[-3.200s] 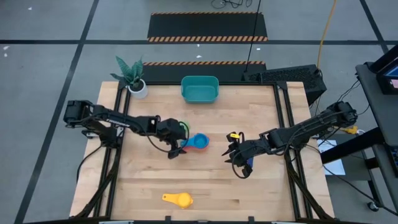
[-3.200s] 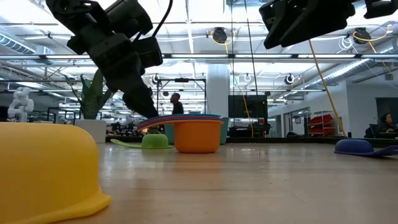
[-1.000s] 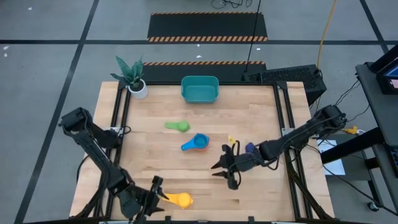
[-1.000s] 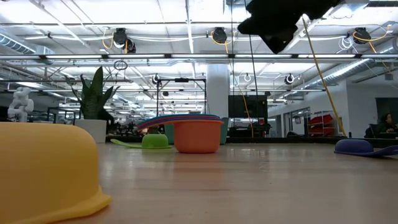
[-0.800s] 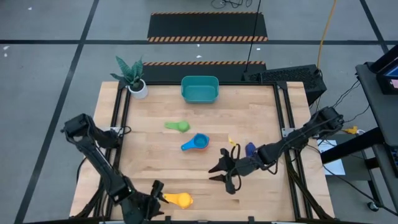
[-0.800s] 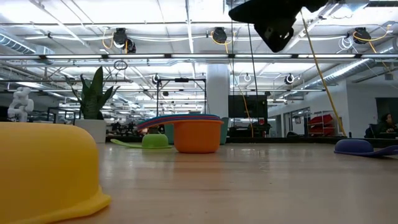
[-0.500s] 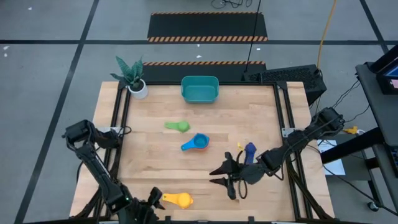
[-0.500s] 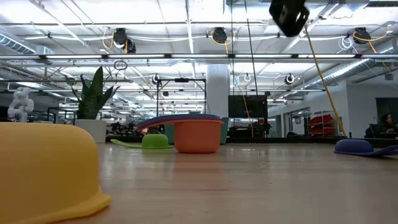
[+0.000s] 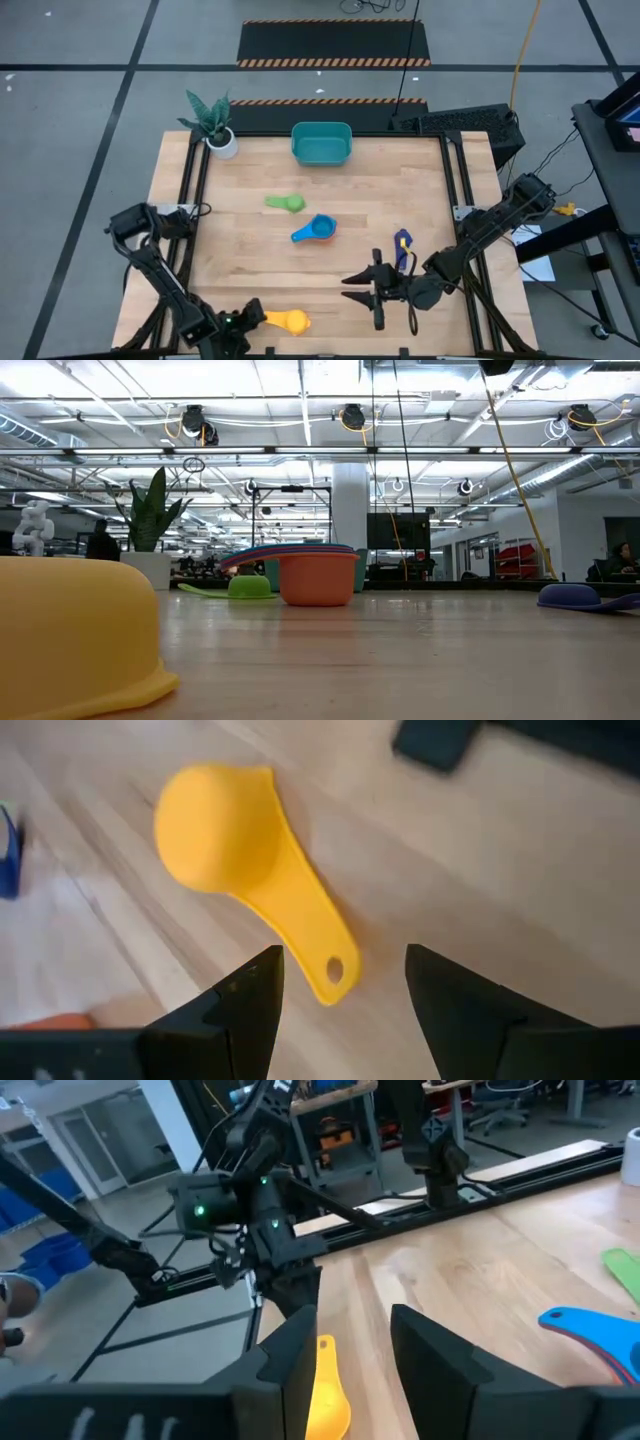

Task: Nest measuring cups in basket
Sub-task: Stack the yellow measuring cup on top of the light blue measuring cup

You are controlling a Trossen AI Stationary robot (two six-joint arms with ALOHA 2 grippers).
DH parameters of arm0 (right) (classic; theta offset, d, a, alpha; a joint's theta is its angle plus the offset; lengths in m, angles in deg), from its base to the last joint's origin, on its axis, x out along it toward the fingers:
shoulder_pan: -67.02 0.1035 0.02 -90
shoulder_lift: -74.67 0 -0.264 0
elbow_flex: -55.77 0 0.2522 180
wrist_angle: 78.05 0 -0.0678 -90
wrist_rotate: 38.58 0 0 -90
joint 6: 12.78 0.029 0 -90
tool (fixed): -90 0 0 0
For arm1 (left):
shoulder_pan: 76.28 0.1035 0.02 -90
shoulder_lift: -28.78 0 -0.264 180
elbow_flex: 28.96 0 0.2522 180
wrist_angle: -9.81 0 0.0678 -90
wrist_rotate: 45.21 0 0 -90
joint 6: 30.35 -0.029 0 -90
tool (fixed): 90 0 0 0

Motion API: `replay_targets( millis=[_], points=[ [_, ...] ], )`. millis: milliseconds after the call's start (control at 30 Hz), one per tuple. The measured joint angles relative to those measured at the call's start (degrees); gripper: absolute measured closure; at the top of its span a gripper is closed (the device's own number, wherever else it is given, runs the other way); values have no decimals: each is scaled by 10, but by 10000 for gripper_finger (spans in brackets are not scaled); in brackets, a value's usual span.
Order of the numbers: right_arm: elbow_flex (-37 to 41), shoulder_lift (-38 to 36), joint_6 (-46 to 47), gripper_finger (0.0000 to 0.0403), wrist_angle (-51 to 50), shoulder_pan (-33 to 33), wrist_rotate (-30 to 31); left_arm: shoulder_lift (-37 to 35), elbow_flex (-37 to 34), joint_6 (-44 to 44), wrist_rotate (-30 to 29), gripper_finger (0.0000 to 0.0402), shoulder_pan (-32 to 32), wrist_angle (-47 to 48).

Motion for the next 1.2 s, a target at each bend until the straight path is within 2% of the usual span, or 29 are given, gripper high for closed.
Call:
replay_targets(
  millis=[133,467,667,900,1000,1200],
  points=[
    [0,0,-2,277,0,3,4,17,0,-54,-11,190,0,5],
    [0,0,-34,277,-1,3,4,26,-6,-126,-12,197,27,-1],
    [0,0,-67,277,-1,3,1,27,-10,-146,9,268,49,-8],
    [0,-2,-138,277,-2,-5,-61,28,-23,-168,23,384,67,-57],
    [0,-7,-169,277,-5,-11,-89,29,-23,-165,18,388,73,-80],
    [0,-31,-212,277,-51,-20,-103,17,-23,-159,-26,394,88,-91]
  ],
)
